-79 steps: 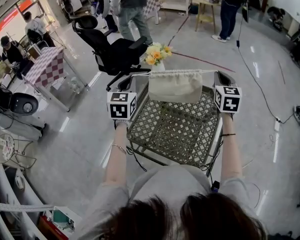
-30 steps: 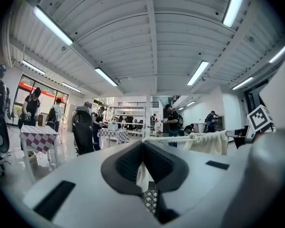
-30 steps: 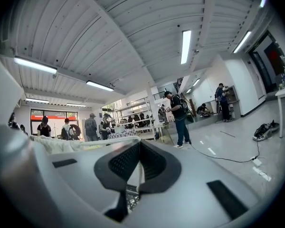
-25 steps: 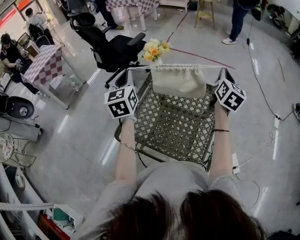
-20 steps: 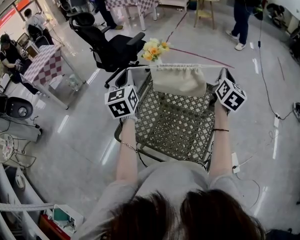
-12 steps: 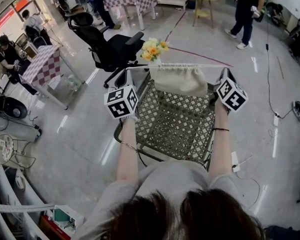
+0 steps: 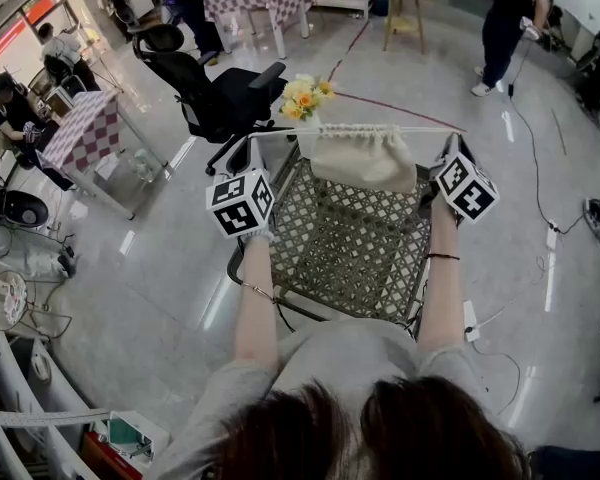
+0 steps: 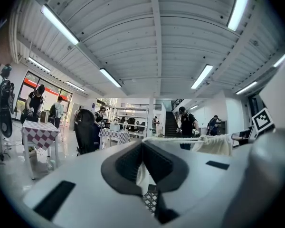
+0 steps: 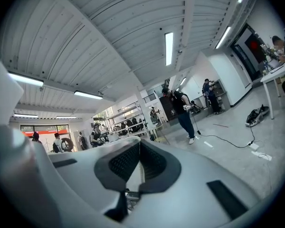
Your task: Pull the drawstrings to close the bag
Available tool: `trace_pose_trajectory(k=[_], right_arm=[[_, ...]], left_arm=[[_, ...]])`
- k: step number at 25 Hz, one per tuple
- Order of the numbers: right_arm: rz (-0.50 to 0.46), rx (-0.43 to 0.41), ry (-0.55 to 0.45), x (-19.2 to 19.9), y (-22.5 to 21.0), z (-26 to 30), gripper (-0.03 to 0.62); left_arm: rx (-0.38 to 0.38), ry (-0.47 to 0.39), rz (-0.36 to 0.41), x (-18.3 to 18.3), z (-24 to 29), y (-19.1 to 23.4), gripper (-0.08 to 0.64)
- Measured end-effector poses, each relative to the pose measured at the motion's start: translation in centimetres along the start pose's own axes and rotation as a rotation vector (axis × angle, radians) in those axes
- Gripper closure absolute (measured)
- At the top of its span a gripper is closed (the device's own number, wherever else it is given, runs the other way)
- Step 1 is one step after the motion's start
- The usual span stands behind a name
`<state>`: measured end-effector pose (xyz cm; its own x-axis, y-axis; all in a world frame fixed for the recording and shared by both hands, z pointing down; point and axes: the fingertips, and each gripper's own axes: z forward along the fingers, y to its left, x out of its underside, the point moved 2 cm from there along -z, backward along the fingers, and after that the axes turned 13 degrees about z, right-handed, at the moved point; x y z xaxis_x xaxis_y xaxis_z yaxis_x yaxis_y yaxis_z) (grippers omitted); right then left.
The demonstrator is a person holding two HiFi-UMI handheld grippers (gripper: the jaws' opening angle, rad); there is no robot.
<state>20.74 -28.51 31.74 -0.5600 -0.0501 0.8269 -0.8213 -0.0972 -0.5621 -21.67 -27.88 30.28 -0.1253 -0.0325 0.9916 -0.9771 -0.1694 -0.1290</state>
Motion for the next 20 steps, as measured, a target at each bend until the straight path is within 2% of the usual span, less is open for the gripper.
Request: trace_pose_trajectory(k=[20], right_arm=[[0.069,0.037,-0.043,-0.44,-0.48,-0.39,0.571]], left_arm=[[-0.034,-0.026,-0.043,-0.24,-0.25,0.65,0.534]])
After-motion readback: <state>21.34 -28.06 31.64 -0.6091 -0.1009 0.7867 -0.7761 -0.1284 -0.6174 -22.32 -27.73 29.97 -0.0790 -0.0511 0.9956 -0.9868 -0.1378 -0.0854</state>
